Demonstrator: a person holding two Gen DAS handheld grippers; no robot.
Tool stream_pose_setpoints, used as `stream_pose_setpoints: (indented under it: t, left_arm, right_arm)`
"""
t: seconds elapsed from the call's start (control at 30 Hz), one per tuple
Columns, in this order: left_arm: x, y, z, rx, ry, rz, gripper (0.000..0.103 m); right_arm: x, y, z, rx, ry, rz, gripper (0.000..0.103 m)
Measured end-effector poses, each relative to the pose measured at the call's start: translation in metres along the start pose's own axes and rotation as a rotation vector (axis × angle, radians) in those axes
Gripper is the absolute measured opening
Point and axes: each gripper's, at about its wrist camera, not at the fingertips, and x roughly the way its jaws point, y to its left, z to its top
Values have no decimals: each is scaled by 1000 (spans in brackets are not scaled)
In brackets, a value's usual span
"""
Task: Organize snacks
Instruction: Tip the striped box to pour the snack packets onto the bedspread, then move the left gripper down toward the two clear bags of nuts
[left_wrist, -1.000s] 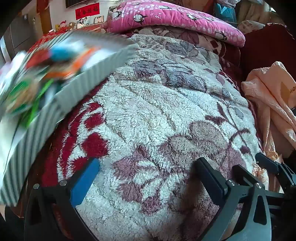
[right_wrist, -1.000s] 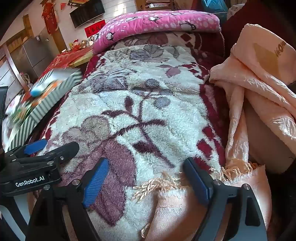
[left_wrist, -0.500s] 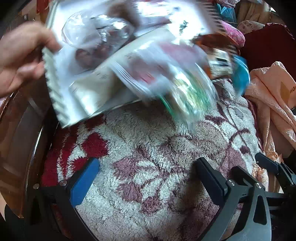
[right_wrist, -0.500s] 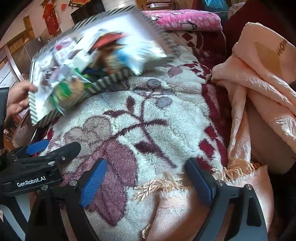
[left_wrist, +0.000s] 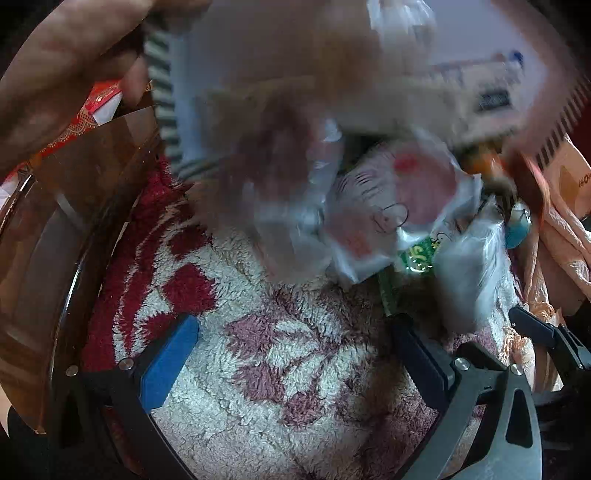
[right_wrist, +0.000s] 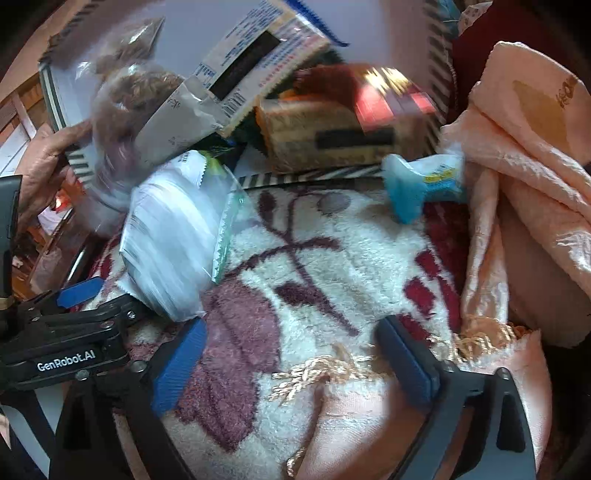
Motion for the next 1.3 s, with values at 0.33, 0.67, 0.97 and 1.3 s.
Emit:
stream_pose_setpoints:
  t: [0.33,0.67,0.97,1.3]
  left_arm:
    - [-1,3,-1,1,1,1,103]
    - [-1,3,-2,0,0,1,103]
    - [-1,4,-2,0,0,0,103]
    - [-1,4,-2,0,0,0,103]
  right_arm:
    - [1,12,1,-3,9,4,102]
    - [0,9,-1,1,9,10,102]
    - [-1,6,0,1,10,12,102]
    - [-1,8,0,1,10,13,102]
